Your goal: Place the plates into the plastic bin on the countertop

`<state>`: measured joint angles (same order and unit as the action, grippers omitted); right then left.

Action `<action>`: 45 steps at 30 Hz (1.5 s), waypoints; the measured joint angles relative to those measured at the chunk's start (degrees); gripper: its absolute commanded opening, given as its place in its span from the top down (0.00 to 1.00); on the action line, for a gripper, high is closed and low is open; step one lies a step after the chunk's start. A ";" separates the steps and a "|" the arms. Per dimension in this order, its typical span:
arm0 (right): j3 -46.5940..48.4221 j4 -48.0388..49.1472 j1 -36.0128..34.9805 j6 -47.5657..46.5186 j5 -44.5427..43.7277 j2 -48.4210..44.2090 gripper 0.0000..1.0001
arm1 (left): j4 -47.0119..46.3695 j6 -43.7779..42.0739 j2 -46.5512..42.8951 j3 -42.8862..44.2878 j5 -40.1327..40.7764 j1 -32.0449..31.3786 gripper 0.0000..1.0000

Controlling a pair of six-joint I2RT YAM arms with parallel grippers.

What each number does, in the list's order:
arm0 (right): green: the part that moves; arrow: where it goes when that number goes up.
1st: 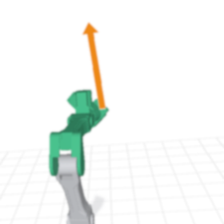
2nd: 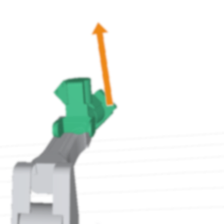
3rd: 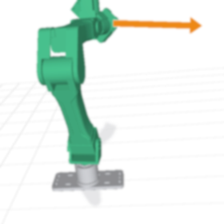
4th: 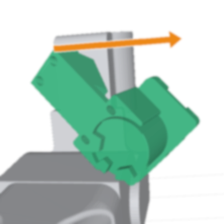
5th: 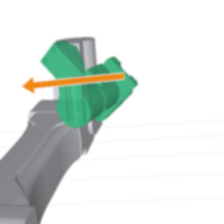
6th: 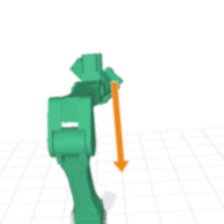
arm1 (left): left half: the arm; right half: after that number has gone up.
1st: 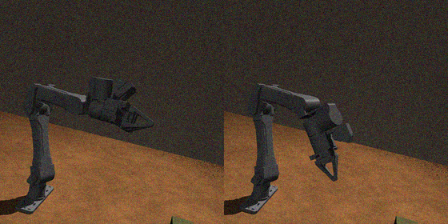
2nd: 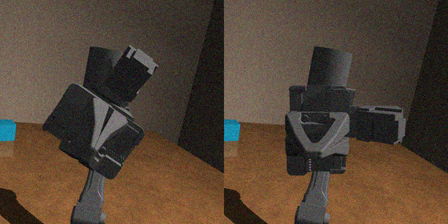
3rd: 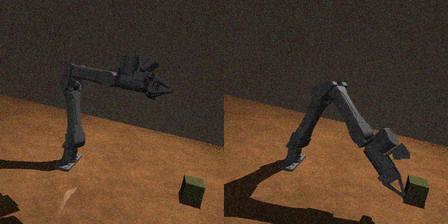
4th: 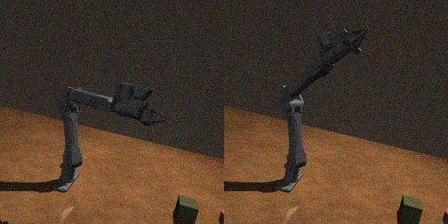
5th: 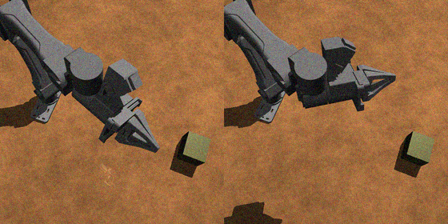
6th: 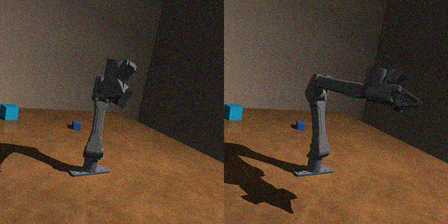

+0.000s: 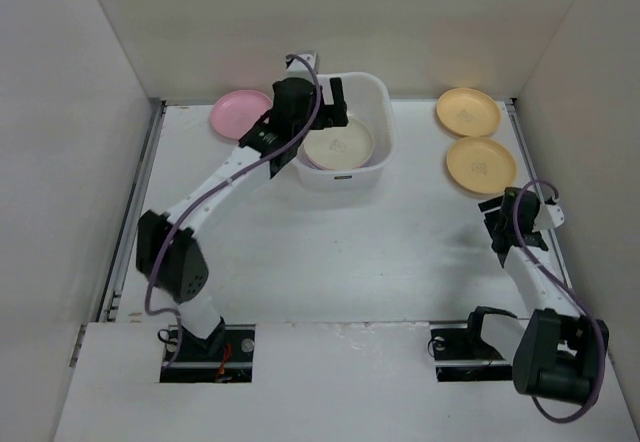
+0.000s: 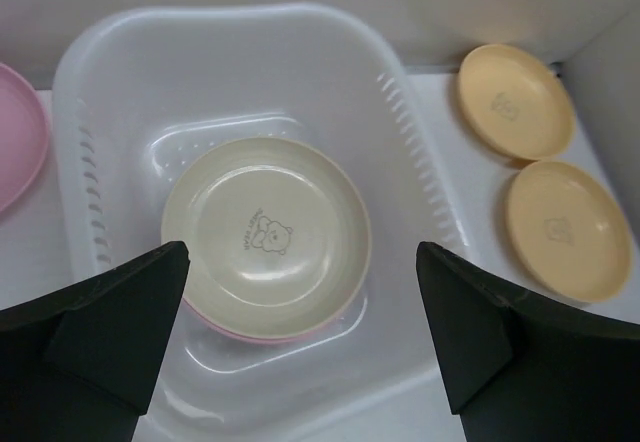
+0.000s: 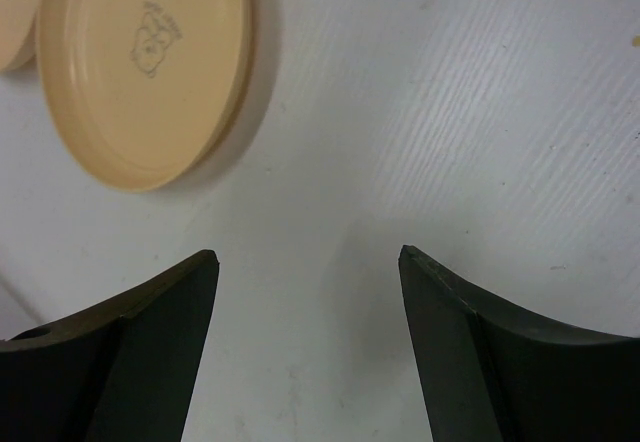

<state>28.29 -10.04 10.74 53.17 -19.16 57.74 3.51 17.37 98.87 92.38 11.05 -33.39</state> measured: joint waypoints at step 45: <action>29.44 0.81 8.22 15.04 15.80 44.22 0.75 | -0.85 8.68 -54.75 -58.27 13.16 2.01 0.00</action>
<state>57.74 -9.23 18.96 68.20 -3.36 101.95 2.66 26.04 44.12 34.11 24.21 -31.38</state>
